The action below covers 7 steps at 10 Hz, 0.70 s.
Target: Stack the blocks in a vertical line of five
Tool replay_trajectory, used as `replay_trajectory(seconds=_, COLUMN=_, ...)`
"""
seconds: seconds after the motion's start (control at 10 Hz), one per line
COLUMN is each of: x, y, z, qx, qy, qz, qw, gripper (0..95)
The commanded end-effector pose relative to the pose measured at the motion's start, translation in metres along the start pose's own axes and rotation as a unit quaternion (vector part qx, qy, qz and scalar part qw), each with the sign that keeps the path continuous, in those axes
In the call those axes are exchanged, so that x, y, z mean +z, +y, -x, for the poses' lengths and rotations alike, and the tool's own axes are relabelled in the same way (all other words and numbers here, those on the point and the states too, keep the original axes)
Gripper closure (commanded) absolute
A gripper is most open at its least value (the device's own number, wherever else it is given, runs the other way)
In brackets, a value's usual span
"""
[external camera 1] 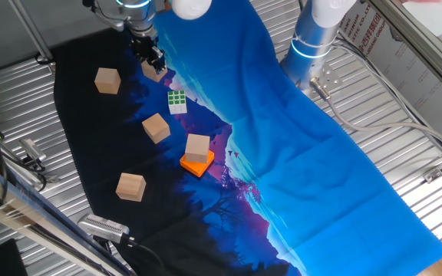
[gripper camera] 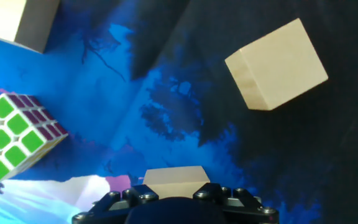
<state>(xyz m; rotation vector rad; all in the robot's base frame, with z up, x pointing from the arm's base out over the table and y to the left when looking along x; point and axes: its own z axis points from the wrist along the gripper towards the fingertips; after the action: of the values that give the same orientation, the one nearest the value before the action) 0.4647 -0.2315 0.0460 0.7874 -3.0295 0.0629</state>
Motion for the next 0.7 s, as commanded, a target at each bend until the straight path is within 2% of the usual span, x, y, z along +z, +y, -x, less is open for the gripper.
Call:
replay_trajectory(seconds=0.1, x=-0.007, y=0.002, z=0.0, qx=0.018, qy=-0.001, qz=-0.002, qw=0.9998, gripper=95.0)
replay_trajectory(seconds=0.4, x=-0.032, y=0.002, z=0.013, qx=0.05, qy=-0.003, qz=-0.001, qw=0.9987, gripper=95.0)
replay_trajectory(seconds=0.6, x=-0.046, y=-0.001, z=0.028, qx=0.075, qy=-0.005, qz=0.006, qw=0.9972, gripper=95.0)
replay_trajectory(seconds=0.7, x=-0.055, y=-0.002, z=0.043, qx=0.098, qy=-0.008, qz=0.017, qw=0.995, gripper=95.0)
